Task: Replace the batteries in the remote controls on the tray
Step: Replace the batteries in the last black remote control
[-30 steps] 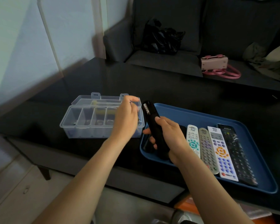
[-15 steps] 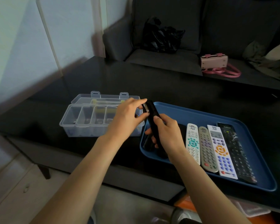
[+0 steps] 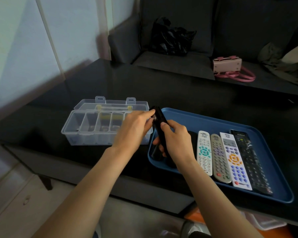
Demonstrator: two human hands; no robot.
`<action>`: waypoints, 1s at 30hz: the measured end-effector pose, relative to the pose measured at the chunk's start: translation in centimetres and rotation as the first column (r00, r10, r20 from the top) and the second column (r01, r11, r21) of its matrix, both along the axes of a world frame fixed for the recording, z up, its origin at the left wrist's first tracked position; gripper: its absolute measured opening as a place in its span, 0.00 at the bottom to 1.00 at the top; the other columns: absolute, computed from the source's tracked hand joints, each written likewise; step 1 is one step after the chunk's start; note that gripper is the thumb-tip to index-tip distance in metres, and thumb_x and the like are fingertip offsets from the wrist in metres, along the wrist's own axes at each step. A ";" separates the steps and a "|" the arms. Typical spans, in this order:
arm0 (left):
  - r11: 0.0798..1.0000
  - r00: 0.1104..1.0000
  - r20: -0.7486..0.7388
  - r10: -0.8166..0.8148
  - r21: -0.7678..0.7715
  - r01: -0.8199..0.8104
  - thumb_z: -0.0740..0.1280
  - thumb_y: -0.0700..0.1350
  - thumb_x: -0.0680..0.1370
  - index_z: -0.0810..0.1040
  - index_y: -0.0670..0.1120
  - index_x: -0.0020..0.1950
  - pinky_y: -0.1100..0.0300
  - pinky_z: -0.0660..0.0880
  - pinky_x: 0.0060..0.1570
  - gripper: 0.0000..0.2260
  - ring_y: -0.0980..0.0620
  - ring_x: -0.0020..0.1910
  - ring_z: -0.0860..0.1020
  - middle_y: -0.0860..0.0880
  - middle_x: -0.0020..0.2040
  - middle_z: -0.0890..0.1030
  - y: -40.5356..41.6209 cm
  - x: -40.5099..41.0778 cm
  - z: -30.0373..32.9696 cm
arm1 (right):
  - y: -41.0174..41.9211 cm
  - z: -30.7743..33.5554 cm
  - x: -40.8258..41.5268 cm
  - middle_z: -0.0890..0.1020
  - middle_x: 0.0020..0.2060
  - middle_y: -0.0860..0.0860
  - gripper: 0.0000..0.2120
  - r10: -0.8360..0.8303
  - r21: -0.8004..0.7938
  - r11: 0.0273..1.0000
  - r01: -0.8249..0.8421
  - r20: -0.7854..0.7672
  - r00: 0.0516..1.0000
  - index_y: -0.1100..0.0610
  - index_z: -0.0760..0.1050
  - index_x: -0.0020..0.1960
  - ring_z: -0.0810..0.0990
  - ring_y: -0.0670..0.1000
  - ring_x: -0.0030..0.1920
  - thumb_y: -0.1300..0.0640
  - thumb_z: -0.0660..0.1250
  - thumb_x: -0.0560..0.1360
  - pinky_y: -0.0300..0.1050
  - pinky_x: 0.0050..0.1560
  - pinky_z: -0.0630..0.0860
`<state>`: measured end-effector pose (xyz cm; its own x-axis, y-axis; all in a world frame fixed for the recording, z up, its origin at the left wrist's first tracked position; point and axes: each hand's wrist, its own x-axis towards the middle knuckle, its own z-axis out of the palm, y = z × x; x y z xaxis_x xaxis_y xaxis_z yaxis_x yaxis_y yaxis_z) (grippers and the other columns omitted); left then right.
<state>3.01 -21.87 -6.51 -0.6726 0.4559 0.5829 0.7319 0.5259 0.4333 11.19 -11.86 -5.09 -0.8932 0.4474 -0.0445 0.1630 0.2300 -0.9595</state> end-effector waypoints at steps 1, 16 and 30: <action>0.998 0.999 0.033 0.011 0.056 -0.013 0.67 0.39 0.76 0.79 0.39 0.58 0.67 0.66 0.39 0.12 0.49 0.39 0.78 0.42 0.42 0.82 0.0 0.1 0.0 | 0.1 0.0 0.0 0.82 0.29 0.54 0.10 -0.004 0.000 1.000 0.004 -0.005 1.000 0.55 0.76 0.47 0.73 0.46 0.22 0.55 0.57 0.80 0.38 0.22 0.69; 0.938 0.980 0.108 0.167 0.289 -0.191 0.70 0.39 0.73 0.82 0.40 0.44 0.70 0.67 0.41 0.03 0.54 0.40 0.78 0.46 0.41 0.83 0.4 -0.4 0.1 | 0.1 0.2 -0.1 0.81 0.29 0.51 0.09 0.021 0.105 0.994 -0.017 -0.037 0.999 0.52 0.76 0.48 0.74 0.40 0.23 0.53 0.58 0.80 0.37 0.26 0.69; 0.922 0.964 0.201 0.173 0.313 -0.230 0.68 0.39 0.75 0.80 0.43 0.44 0.74 0.68 0.39 0.03 0.58 0.39 0.75 0.54 0.40 0.78 0.2 -0.8 -0.2 | 0.0 -0.2 0.0 0.81 0.30 0.52 0.09 0.045 0.090 0.995 -0.043 -0.020 0.999 0.52 0.76 0.48 0.73 0.40 0.22 0.53 0.58 0.80 0.35 0.25 0.69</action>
